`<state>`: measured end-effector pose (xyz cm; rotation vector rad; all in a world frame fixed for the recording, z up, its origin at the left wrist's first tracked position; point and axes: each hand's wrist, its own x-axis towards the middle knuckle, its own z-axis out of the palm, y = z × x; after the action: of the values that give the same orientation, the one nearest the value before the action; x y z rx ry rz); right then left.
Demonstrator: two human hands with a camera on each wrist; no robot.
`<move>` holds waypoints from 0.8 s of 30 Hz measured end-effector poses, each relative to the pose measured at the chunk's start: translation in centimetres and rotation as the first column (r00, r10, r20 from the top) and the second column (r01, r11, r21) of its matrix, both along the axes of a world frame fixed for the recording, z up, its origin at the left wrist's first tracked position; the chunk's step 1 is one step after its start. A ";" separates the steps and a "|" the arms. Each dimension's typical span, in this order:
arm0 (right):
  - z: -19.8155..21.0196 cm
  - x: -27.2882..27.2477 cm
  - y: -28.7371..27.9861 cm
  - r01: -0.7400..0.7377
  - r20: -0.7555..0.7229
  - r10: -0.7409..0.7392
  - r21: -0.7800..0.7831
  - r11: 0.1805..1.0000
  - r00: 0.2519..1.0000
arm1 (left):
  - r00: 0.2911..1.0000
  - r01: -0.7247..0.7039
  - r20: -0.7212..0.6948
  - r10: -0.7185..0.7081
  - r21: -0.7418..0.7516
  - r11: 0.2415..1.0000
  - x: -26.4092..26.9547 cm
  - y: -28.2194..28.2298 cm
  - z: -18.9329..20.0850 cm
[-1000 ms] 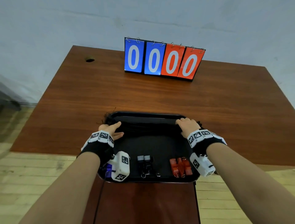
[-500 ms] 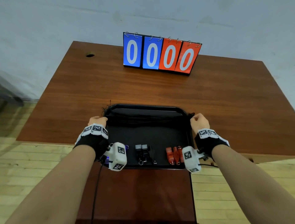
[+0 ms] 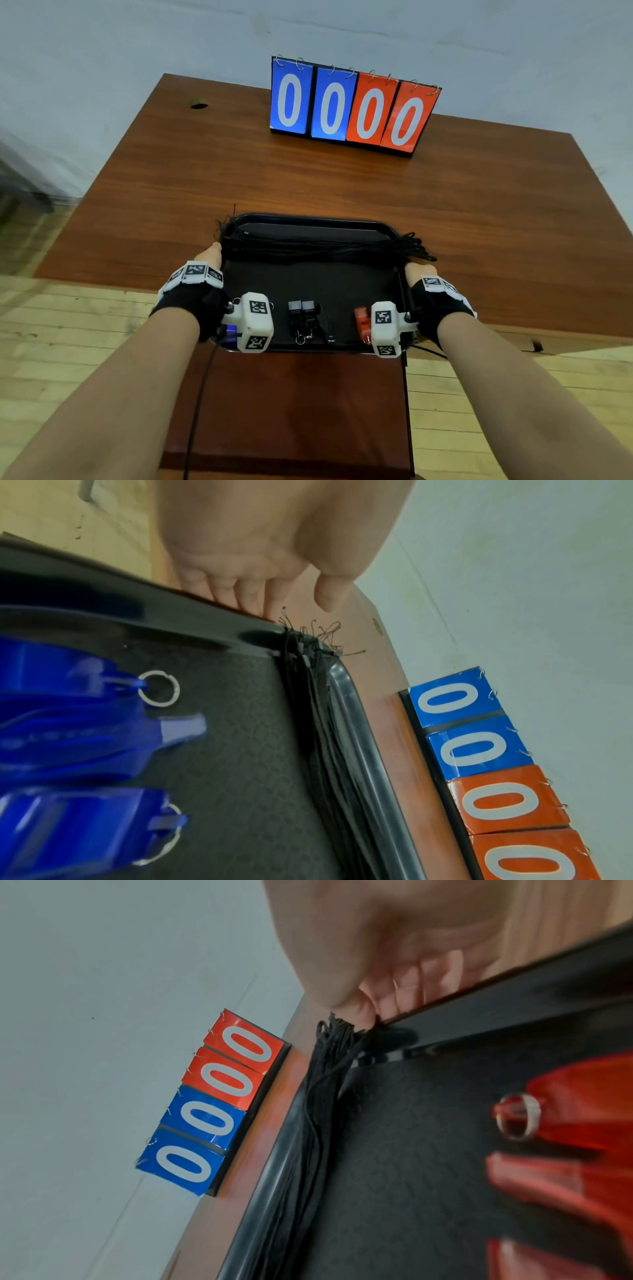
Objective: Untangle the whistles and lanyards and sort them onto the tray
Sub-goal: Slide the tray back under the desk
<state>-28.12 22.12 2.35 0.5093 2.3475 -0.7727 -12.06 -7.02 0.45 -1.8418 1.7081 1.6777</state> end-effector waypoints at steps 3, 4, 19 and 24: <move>-0.7 0.5 0.0 -0.080 -0.023 0.081 0.042 0.996 0.996 | 0.999 -0.048 -0.004 0.048 0.006 0.999 1.3 0.0 -0.6; -0.8 0.8 -0.1 -0.138 -0.027 0.140 0.063 0.988 0.990 | 0.999 -0.050 0.004 0.050 0.008 0.999 1.7 0.0 -0.6; -0.1 9.3 2.2 -0.035 -0.103 0.021 -0.134 0.990 0.994 | 0.983 -0.157 -0.075 0.167 0.118 0.980 9.3 -1.7 -2.1; -0.9 12.0 3.4 0.084 -0.032 -0.088 -0.112 0.990 0.996 | 0.980 -0.148 -0.102 0.172 0.205 0.967 12.1 -0.5 -3.0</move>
<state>-16.16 25.48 1.43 0.5554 2.3135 -0.9533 0.09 -7.49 -2.51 -1.8644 1.4033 1.9771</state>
